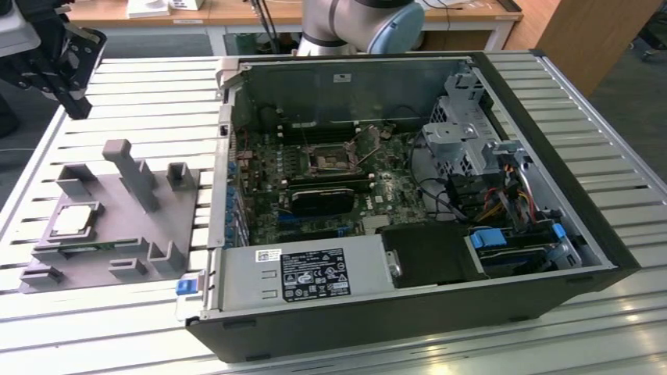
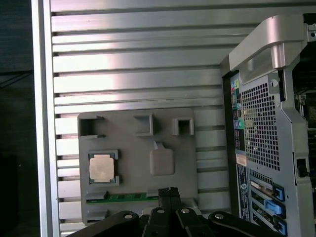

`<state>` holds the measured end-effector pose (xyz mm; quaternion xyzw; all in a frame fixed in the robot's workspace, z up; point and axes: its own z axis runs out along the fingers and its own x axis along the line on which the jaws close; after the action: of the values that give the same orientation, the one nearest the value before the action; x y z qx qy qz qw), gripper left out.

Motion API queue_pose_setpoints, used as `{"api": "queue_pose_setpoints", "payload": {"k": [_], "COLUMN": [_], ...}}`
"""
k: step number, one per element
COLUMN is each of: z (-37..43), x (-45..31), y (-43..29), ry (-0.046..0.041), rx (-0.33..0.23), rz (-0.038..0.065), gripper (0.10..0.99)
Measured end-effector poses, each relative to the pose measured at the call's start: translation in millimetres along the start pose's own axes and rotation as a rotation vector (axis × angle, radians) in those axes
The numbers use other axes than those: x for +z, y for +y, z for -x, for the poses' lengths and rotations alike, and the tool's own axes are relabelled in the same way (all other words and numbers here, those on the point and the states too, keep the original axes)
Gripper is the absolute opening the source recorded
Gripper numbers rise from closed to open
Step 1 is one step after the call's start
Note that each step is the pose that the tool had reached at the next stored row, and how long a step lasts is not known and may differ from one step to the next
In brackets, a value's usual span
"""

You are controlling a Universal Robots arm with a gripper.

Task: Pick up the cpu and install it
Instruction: 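Reach for the cpu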

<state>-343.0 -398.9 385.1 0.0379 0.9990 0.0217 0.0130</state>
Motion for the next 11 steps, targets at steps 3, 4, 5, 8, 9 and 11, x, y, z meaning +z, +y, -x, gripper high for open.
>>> {"api": "queue_pose_setpoints", "payload": {"k": [3, 4, 5, 8, 9, 11], "z": [-1.3, -1.7, -2.2, -3.8, -4.3, -5.4], "x": [0.1, 0.2, 0.2, 0.3, 0.4, 0.4], "y": [-0.1, -0.2, -0.2, -0.3, -0.4, -0.4], "ry": [-0.0001, -0.0001, -0.0001, -0.0001, -0.0001, -0.0001], "rx": [0.000, 0.000, 0.000, 0.000, 0.000, 0.000], "rz": [0.000, 0.000, 0.000, 0.000, 0.000, 0.000], "gripper": [0.106, 0.106, 0.106, 0.106, 0.106, 0.106]}}
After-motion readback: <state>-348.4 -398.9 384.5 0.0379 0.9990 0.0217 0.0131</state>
